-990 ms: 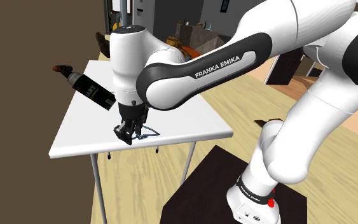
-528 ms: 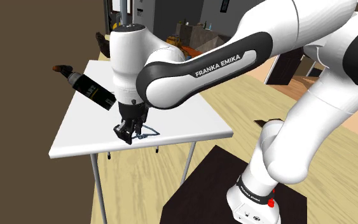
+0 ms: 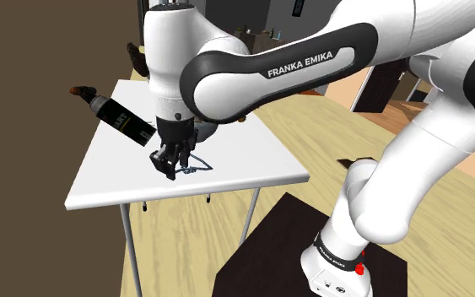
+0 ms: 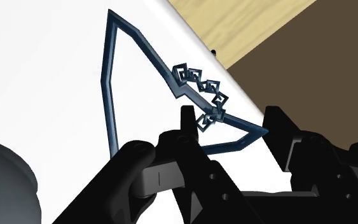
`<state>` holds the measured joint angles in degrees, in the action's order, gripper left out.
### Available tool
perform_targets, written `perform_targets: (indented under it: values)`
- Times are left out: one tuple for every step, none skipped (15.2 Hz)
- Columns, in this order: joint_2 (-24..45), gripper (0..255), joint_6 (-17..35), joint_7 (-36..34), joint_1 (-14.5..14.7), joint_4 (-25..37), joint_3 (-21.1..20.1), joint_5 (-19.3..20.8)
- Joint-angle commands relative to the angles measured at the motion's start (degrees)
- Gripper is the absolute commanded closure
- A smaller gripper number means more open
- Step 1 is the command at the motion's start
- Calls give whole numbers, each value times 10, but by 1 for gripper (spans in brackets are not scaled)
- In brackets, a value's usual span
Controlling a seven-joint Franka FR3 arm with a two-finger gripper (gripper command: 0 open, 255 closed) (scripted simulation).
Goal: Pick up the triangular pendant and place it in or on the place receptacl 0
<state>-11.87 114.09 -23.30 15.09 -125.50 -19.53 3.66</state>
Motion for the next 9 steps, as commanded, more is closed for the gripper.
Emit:
perform_targets:
  values:
    - [-3,255,-16,3,0,13,1,-1]
    - [-4,255,-24,5,0,19,2,-2]
    - [-6,255,-31,6,0,26,2,-2]
    - [-8,255,-39,7,-1,32,3,-3]
    - [-9,255,-47,8,-1,38,3,-4]
    - [-10,255,-54,9,-1,45,3,-4]
    - [-11,255,-62,10,-1,52,4,-5]
    - [-12,255,-70,11,-1,58,4,-5]
    - [-13,255,-77,12,-1,65,4,-5]
